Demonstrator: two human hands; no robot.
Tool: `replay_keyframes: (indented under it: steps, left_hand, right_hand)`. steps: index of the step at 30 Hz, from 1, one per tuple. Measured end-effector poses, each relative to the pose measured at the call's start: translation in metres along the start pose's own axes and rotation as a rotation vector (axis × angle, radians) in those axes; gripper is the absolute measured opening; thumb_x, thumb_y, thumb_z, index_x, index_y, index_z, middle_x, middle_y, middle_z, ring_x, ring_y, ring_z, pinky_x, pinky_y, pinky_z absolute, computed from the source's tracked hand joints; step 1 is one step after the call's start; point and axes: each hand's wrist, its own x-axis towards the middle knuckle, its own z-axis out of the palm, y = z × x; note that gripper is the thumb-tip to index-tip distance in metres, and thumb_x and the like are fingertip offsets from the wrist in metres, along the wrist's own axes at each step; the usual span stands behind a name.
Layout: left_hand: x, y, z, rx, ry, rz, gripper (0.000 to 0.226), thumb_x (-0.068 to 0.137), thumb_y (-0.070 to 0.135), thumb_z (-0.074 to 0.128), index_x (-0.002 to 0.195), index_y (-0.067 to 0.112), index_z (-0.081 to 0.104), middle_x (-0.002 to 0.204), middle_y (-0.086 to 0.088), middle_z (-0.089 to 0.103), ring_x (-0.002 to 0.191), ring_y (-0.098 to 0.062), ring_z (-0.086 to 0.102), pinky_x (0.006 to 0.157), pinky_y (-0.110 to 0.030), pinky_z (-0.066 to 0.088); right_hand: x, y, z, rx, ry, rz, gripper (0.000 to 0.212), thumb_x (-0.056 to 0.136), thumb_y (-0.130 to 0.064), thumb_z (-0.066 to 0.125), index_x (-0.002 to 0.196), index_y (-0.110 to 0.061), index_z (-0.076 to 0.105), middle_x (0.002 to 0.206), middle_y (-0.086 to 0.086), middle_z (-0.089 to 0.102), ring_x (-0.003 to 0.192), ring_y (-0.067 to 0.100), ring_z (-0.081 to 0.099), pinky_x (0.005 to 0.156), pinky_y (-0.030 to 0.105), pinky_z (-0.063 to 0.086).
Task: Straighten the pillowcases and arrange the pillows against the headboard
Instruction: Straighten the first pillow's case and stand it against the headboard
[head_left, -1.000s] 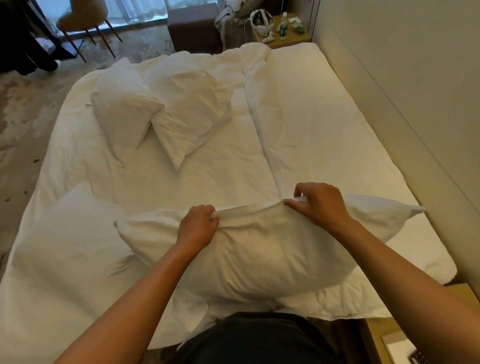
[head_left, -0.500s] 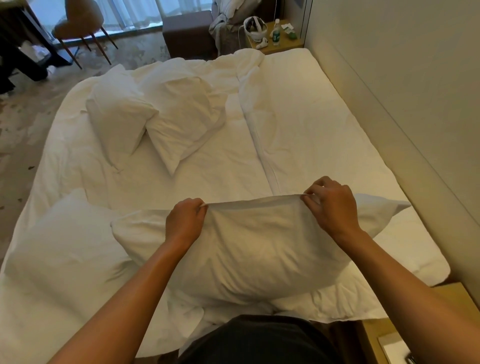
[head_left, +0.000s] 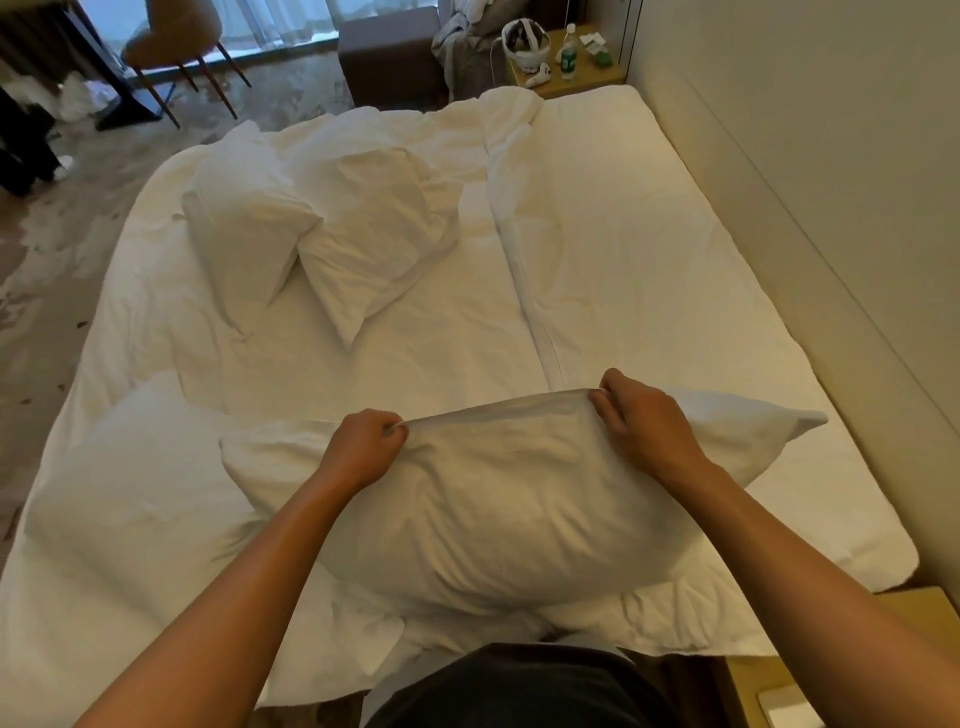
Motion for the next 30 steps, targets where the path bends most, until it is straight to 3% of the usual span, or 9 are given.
replay_keyframes:
  steps: [2, 5, 7, 12, 17, 21, 23, 27, 30]
  left_hand:
    - [0.001, -0.002, 0.0, 0.002, 0.014, -0.003, 0.036, 0.099, 0.028, 0.053, 0.068, 0.013, 0.062, 0.066, -0.002, 0.062, 0.069, -0.023, 0.059, 0.058, -0.032, 0.039]
    - [0.004, -0.004, 0.0, 0.011, -0.005, -0.017, 0.038, 0.1, 0.03, 0.053, 0.069, 0.009, 0.061, 0.066, -0.004, 0.061, 0.067, -0.022, 0.058, 0.058, -0.034, 0.038]
    - [0.004, -0.006, 0.001, -0.005, -0.034, -0.026, 0.037, 0.1, 0.028, 0.052, 0.07, 0.01, 0.06, 0.068, -0.005, 0.061, 0.069, -0.024, 0.059, 0.059, -0.034, 0.04]
    - [0.007, -0.014, 0.006, -0.044, -0.026, 0.001, 0.034, 0.103, 0.021, 0.048, 0.074, 0.006, 0.059, 0.069, -0.007, 0.06, 0.071, -0.028, 0.057, 0.061, -0.036, 0.038]
    - [0.008, -0.024, 0.004, -0.016, 0.076, 0.05, 0.031, 0.103, 0.026, 0.047, 0.077, 0.013, 0.057, 0.069, -0.003, 0.061, 0.07, -0.027, 0.057, 0.062, -0.039, 0.045]
    - [0.007, -0.035, 0.004, 0.005, 0.114, 0.118, 0.033, 0.104, 0.033, 0.045, 0.076, 0.017, 0.054, 0.069, -0.004, 0.064, 0.067, -0.029, 0.058, 0.057, -0.038, 0.044]
    - [0.009, -0.038, 0.007, 0.012, 0.12, 0.148, 0.035, 0.105, 0.035, 0.042, 0.076, 0.019, 0.053, 0.068, -0.003, 0.063, 0.065, -0.028, 0.057, 0.053, -0.035, 0.039]
    - [0.006, -0.032, 0.007, -0.018, 0.132, 0.194, 0.033, 0.105, 0.035, 0.041, 0.081, 0.018, 0.055, 0.067, -0.002, 0.062, 0.064, -0.03, 0.059, 0.055, -0.036, 0.042]
    - [-0.002, -0.02, -0.002, -0.052, 0.179, 0.223, 0.031, 0.106, 0.035, 0.041, 0.085, 0.019, 0.057, 0.07, -0.003, 0.064, 0.065, -0.03, 0.059, 0.057, -0.037, 0.045]
  right_hand:
    - [0.002, 0.002, 0.002, -0.033, -0.011, 0.001, 0.026, 0.104, -0.048, 0.049, 0.089, -0.027, 0.047, 0.074, -0.006, 0.06, 0.065, 0.02, 0.057, 0.057, 0.034, 0.04]
    - [0.003, 0.003, 0.007, -0.07, -0.058, 0.002, 0.028, 0.098, -0.049, 0.061, 0.106, -0.022, 0.062, 0.092, -0.002, 0.066, 0.077, 0.026, 0.063, 0.07, 0.033, 0.042]
    - [0.003, 0.002, 0.01, -0.086, -0.094, 0.011, 0.028, 0.096, -0.044, 0.066, 0.106, -0.018, 0.068, 0.095, 0.0, 0.066, 0.079, 0.027, 0.064, 0.074, 0.033, 0.041]
    - [0.0, -0.008, 0.014, -0.039, -0.044, 0.066, 0.019, 0.096, -0.026, 0.069, 0.08, -0.018, 0.062, 0.078, -0.002, 0.06, 0.066, 0.024, 0.058, 0.069, 0.033, 0.039]
    - [-0.012, -0.027, 0.017, -0.024, 0.044, 0.175, 0.013, 0.097, -0.028, 0.07, 0.089, -0.019, 0.077, 0.077, -0.002, 0.073, 0.07, 0.022, 0.065, 0.071, 0.034, 0.05]
    - [-0.028, -0.044, 0.014, 0.003, 0.099, 0.262, 0.012, 0.095, -0.031, 0.071, 0.086, -0.028, 0.077, 0.071, -0.014, 0.07, 0.067, 0.008, 0.063, 0.06, 0.021, 0.04]
    - [-0.035, -0.049, 0.011, -0.012, 0.115, 0.293, 0.018, 0.097, -0.034, 0.069, 0.081, -0.028, 0.074, 0.066, -0.016, 0.065, 0.064, 0.001, 0.059, 0.058, 0.024, 0.039]
    - [-0.044, -0.062, 0.002, -0.036, 0.18, 0.348, 0.029, 0.101, -0.038, 0.062, 0.074, -0.028, 0.066, 0.066, -0.01, 0.065, 0.064, 0.013, 0.06, 0.059, 0.031, 0.042]
    - [-0.049, -0.073, -0.01, 0.001, 0.252, 0.349, 0.027, 0.104, -0.038, 0.057, 0.083, -0.027, 0.07, 0.073, -0.008, 0.068, 0.07, 0.017, 0.062, 0.064, 0.034, 0.046]
